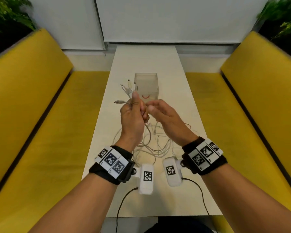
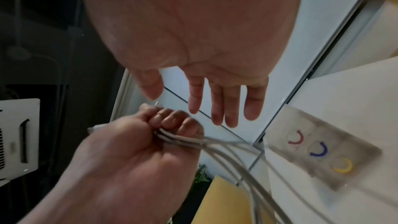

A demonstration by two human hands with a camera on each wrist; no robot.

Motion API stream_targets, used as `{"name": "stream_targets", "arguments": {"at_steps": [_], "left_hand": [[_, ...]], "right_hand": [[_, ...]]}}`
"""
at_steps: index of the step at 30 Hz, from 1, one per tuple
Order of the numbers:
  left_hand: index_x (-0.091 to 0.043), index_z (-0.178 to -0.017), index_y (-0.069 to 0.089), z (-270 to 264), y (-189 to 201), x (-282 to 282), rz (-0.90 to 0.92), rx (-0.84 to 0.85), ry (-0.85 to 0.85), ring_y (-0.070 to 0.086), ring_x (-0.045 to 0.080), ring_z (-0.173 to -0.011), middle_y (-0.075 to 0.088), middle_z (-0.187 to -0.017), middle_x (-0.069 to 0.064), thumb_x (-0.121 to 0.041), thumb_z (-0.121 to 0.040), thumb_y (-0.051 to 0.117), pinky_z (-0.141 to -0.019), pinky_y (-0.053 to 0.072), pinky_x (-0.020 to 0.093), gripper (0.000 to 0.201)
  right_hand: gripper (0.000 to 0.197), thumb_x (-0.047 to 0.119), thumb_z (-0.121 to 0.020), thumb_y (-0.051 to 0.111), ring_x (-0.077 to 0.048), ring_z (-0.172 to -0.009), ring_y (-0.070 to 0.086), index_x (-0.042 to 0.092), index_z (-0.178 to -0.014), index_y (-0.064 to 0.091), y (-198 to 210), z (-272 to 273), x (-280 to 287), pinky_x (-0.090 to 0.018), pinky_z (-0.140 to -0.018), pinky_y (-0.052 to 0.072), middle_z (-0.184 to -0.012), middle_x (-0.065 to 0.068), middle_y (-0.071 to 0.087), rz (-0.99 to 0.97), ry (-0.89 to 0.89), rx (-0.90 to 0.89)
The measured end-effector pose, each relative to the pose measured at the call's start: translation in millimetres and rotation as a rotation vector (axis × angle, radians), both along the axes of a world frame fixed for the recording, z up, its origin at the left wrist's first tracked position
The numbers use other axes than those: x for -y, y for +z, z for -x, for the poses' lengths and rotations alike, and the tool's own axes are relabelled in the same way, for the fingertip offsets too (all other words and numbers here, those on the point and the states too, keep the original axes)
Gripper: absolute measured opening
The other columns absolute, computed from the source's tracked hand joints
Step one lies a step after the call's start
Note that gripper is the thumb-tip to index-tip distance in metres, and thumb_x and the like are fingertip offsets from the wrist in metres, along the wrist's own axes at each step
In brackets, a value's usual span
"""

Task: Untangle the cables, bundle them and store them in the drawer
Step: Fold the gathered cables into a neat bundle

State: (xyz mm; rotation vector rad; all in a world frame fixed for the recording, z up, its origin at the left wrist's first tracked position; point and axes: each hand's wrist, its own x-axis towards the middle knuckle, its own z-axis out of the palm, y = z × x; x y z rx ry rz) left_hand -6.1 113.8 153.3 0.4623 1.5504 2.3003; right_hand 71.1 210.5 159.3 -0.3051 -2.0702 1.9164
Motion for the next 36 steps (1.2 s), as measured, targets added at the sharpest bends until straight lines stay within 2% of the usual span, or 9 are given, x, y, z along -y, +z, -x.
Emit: {"name": "stream_targets", "arguments": {"at_steps": [4, 9, 12, 16, 19, 26, 29, 31, 36], "left_hand": [[-0.023, -0.064, 0.060, -2, -3, -5, -0.003, 0.037, 0.021, 0.065, 0.017, -0.072, 0.063, -0.061, -0.009, -0.045, -0.106, 0.042, -0.083, 0.058, 0.045, 0.051], [-0.021, -0.054, 0.041, 1, -14, -1, 0.066, 0.028, 0.032, 0.035, 0.017, -0.051, 0.036, -0.050, -0.002, -0.061, -0.100, 0.044, -0.061, 0.042, 0.031, 0.061], [-0.023, -0.048, 0.041, 1, -18, 5, 0.067, -0.015, -0.016, 0.037, 0.016, -0.049, 0.039, -0.048, -0.003, -0.059, -0.097, 0.047, -0.065, 0.042, 0.033, 0.061], [-0.016, -0.064, 0.047, 6, -23, 6, 0.108, 0.126, -0.038, 0.041, 0.015, -0.046, 0.042, -0.046, -0.004, -0.049, -0.082, 0.079, -0.072, 0.048, 0.040, 0.049], [-0.012, -0.084, 0.040, 7, -21, 3, 0.073, 0.246, -0.019, 0.042, 0.013, -0.043, 0.041, -0.046, -0.004, -0.031, -0.089, 0.078, -0.065, 0.046, 0.037, 0.043], [-0.015, -0.055, 0.036, 4, -17, -1, 0.039, 0.285, -0.003, 0.028, 0.022, -0.051, 0.027, -0.051, 0.005, -0.053, -0.087, 0.067, -0.053, 0.037, 0.034, 0.058], [-0.016, -0.055, 0.035, 2, -23, -2, 0.058, 0.292, 0.026, 0.030, 0.019, -0.042, 0.028, -0.047, 0.003, -0.054, -0.099, 0.054, -0.048, 0.035, 0.031, 0.061], [-0.014, -0.057, 0.036, -2, -26, -3, 0.085, 0.277, 0.044, 0.036, 0.019, -0.045, 0.031, -0.046, 0.002, -0.052, -0.099, 0.054, -0.050, 0.040, 0.031, 0.060], [-0.011, -0.070, 0.045, -9, -35, -1, 0.095, 0.206, 0.024, 0.051, 0.017, -0.060, 0.040, -0.051, -0.001, -0.036, -0.101, 0.059, -0.074, 0.048, 0.032, 0.043]], "right_hand": [[0.044, 0.033, -0.103, 0.053, -0.004, -0.093, 0.067, 0.010, -0.140, 0.047, -11, 12, 11, -0.019, -0.078, 0.051, -0.116, -0.011, 0.068, 0.092, 0.086, 0.020], [0.059, 0.055, -0.094, 0.055, -0.017, -0.073, 0.069, 0.017, -0.138, 0.050, -18, 11, 3, -0.032, -0.069, 0.055, -0.087, -0.004, 0.074, 0.024, 0.175, 0.149], [0.068, 0.066, -0.088, 0.058, -0.019, -0.058, 0.043, 0.002, -0.111, 0.056, -26, 8, -1, -0.036, -0.062, 0.037, -0.063, 0.003, 0.050, -0.055, 0.221, 0.203], [0.042, 0.046, -0.097, 0.059, -0.014, -0.056, 0.045, 0.005, -0.104, 0.060, -28, 3, -6, -0.039, -0.058, 0.048, -0.062, 0.002, 0.046, -0.192, 0.225, 0.214], [0.027, 0.029, -0.102, 0.058, -0.007, -0.051, 0.049, 0.004, -0.111, 0.059, -27, 1, -6, -0.030, -0.056, 0.053, -0.060, 0.002, 0.049, -0.217, 0.247, 0.211], [0.010, 0.032, -0.100, 0.060, -0.012, -0.053, 0.036, 0.028, -0.092, 0.057, -37, 1, -7, -0.023, -0.051, 0.033, -0.064, 0.002, 0.047, -0.333, 0.239, 0.198], [0.029, 0.041, -0.099, 0.058, -0.006, -0.047, 0.038, 0.019, -0.080, 0.059, -45, 0, -4, -0.023, -0.051, 0.033, -0.059, 0.002, 0.053, -0.454, 0.211, 0.265], [0.048, 0.045, -0.101, 0.051, -0.009, -0.047, 0.040, 0.008, -0.073, 0.060, -48, -1, -2, -0.032, -0.053, 0.036, -0.058, -0.004, 0.056, -0.586, 0.187, 0.292], [0.054, 0.049, -0.101, 0.046, -0.014, -0.048, 0.036, 0.015, -0.059, 0.045, -51, -10, 9, -0.037, -0.053, 0.033, -0.052, 0.002, 0.042, -0.597, 0.161, 0.311]]}}
